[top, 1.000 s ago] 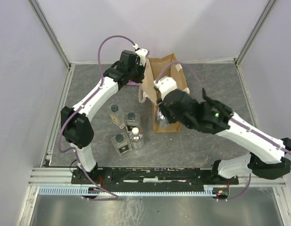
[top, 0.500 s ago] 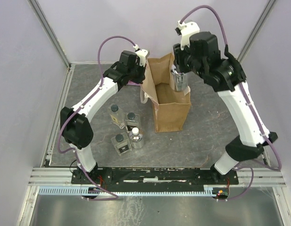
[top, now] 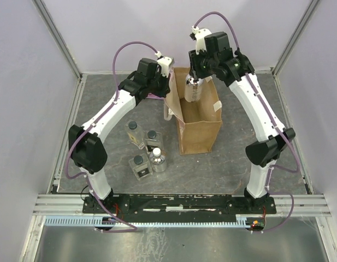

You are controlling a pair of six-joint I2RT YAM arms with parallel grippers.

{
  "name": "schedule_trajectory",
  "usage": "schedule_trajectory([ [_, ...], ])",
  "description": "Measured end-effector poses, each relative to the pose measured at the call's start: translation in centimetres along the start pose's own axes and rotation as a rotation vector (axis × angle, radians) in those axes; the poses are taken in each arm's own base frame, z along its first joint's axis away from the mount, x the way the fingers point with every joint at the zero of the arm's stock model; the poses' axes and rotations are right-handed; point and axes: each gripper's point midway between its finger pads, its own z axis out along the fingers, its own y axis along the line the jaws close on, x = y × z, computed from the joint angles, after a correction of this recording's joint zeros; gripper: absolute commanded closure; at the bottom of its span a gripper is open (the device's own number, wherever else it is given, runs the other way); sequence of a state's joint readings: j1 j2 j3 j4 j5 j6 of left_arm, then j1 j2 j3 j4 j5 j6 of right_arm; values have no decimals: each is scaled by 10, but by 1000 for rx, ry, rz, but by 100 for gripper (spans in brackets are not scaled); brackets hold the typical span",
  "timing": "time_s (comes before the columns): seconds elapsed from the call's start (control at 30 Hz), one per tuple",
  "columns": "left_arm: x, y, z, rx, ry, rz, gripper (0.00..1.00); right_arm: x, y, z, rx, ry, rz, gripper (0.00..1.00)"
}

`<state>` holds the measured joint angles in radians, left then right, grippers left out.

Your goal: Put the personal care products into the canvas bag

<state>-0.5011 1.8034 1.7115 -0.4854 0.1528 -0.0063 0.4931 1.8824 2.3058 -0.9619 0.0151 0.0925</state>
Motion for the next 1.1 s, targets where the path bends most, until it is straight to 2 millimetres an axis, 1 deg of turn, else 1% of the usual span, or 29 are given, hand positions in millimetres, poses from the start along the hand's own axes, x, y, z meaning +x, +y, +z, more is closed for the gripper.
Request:
schedule_trajectory([
  [0.13,-1,-4,-7,16,4,0,97,10,-3,29,-14,29,12,100],
  [0.37,-6,-11,-27,37,-8,2,97,27,-4,79,-23,59,20,100],
  [0.47,-4,-12,-30,39,-6,1,97,37,-4,94,-24,69,20,100],
  [0.67,16,-10,-22,39,22,-4,97,69,-5,119,-26,112,21,100],
  [0.77,25,-10,-17,41,25,-5,97,95,-5,133,-25,149,21,100],
  [0.8,26,-10,-16,43,22,-5,97,97,-5,134,-24,152,21,100],
  [0.87,26,-11,-14,54,14,-3,97,113,-6,142,-20,172,21,100],
  [0.97,23,-13,-13,66,3,-1,97,132,-8,150,-11,193,19,100],
  [1.03,21,-14,-13,68,-6,0,97,128,-9,152,-9,169,17,100],
  [1.1,21,-14,-13,69,-9,1,97,128,-9,151,-7,164,16,100],
])
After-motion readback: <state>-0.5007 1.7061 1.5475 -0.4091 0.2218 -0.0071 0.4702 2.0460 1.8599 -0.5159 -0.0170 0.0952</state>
